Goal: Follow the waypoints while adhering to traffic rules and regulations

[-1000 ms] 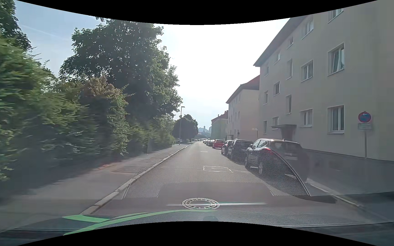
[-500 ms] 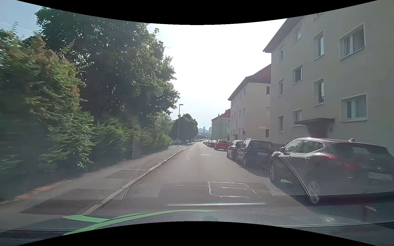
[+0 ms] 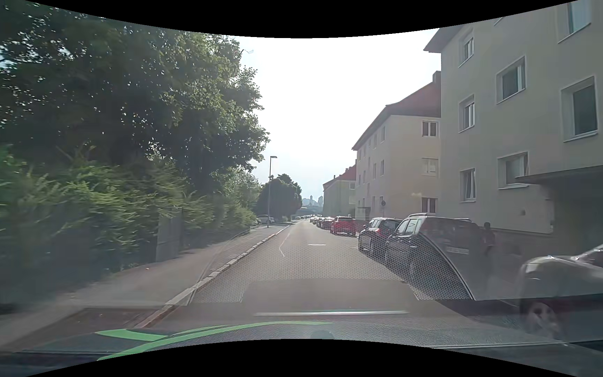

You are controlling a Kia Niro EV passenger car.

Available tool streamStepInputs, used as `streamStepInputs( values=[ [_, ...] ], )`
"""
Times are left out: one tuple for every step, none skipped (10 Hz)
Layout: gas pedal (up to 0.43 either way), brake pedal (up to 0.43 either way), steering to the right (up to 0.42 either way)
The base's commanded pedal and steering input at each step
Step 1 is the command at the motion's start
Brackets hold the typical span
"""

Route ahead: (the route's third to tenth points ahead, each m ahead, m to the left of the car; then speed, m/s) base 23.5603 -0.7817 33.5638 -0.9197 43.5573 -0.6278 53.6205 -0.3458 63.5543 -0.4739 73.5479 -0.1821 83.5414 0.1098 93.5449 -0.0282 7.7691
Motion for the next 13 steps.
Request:
streamStepInputs(
  values=[
    [0.059,0.000,0.004],
    [0.059,0.000,0.004],
    [0.067,0.000,0.004],
    [0.067,0.000,0.004],
    [0.067,0.000,0.005],
    [0.067,0.000,0.005],
    [0.067,0.000,0.005],
    [0.067,0.000,0.005],
    [0.067,0.000,0.005],
    [0.067,0.000,0.005],
    [0.067,0.000,0.005],
    [0.067,0.000,0.005],
    [0.067,0.000,0.004]
  ],
)
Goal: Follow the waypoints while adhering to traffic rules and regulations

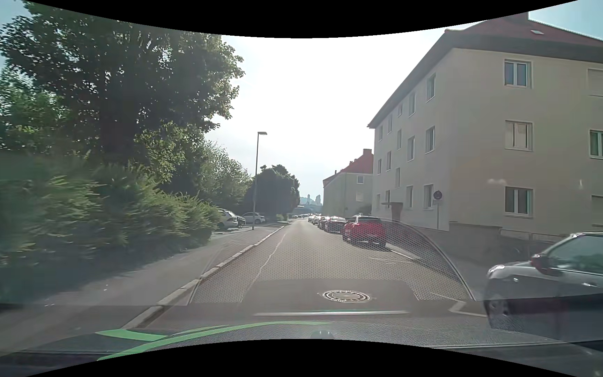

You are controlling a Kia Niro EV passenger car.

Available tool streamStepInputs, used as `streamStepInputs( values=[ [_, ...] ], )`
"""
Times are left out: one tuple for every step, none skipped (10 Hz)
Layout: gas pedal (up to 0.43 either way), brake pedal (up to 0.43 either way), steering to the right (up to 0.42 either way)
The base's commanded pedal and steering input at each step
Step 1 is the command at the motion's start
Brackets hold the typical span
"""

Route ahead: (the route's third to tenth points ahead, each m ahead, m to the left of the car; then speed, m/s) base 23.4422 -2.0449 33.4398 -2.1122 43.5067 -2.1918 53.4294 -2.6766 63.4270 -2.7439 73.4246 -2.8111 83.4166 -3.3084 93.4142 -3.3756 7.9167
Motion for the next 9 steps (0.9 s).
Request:
streamStepInputs(
  values=[
    [0.067,0.000,0.004],
    [0.067,0.000,0.004],
    [0.067,0.000,0.003],
    [0.067,0.000,0.001],
    [0.067,0.000,-0.001],
    [0.067,0.000,-0.002],
    [0.067,0.000,-0.001],
    [0.067,0.000,-0.002],
    [0.067,0.000,-0.002]
  ],
)
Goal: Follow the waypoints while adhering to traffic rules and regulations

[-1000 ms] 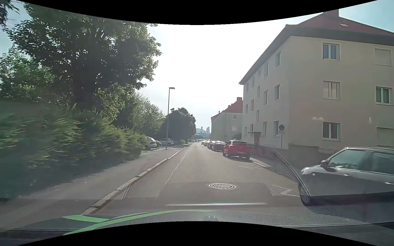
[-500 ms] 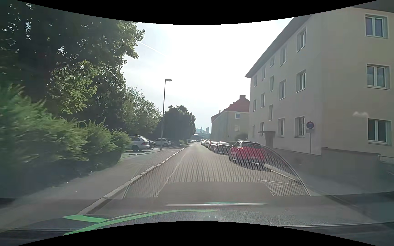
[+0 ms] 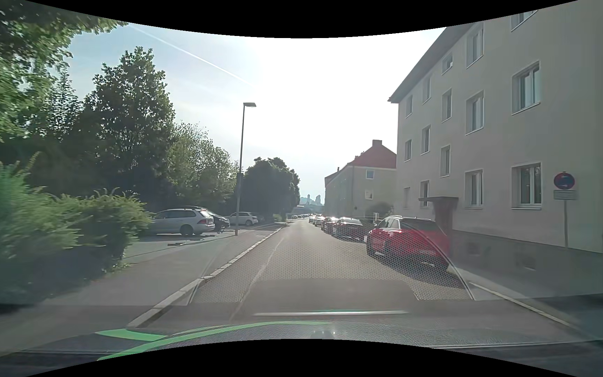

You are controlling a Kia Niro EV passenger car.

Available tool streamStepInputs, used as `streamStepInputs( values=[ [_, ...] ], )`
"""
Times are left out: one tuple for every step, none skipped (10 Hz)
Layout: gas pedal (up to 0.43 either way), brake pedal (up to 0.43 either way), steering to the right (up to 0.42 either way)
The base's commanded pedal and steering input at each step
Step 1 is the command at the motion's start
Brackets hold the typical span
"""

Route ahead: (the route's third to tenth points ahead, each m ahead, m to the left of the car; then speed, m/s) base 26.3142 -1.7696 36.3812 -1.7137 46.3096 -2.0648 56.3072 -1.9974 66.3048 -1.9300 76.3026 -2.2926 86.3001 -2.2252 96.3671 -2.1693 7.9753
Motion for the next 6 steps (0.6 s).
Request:
streamStepInputs(
  values=[
    [0.067,0.000,0.000],
    [0.067,0.000,-0.001],
    [0.067,0.000,0.000],
    [0.067,0.000,0.000],
    [0.067,0.000,0.002],
    [0.067,0.000,0.004]
  ],
)
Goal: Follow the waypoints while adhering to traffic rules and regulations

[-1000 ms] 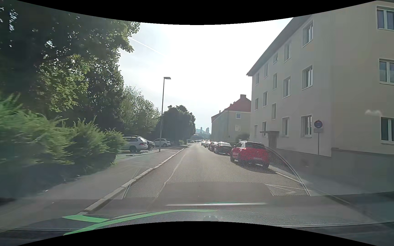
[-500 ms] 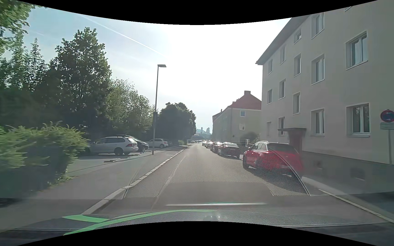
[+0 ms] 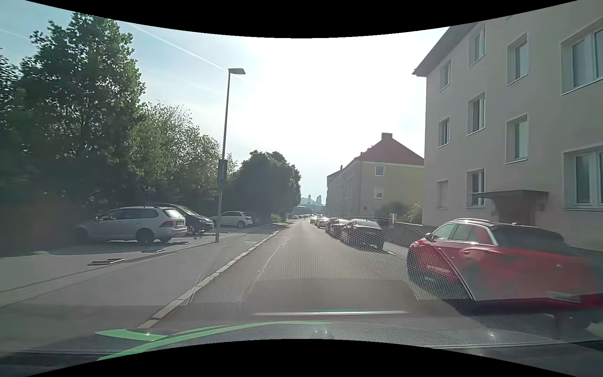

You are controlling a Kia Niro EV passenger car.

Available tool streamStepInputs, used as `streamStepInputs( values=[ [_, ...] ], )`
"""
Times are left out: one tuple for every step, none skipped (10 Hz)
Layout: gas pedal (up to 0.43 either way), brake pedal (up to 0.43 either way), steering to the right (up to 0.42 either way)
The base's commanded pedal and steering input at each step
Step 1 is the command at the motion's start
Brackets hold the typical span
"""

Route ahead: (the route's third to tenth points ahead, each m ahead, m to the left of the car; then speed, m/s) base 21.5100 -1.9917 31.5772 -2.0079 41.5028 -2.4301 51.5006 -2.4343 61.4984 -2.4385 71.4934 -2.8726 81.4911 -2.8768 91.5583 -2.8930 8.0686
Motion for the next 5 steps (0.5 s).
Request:
streamStepInputs(
  values=[
    [0.067,0.000,0.003],
    [0.067,0.000,0.003],
    [0.067,0.000,0.003],
    [0.067,0.000,0.003],
    [0.067,0.000,0.003]
  ],
)
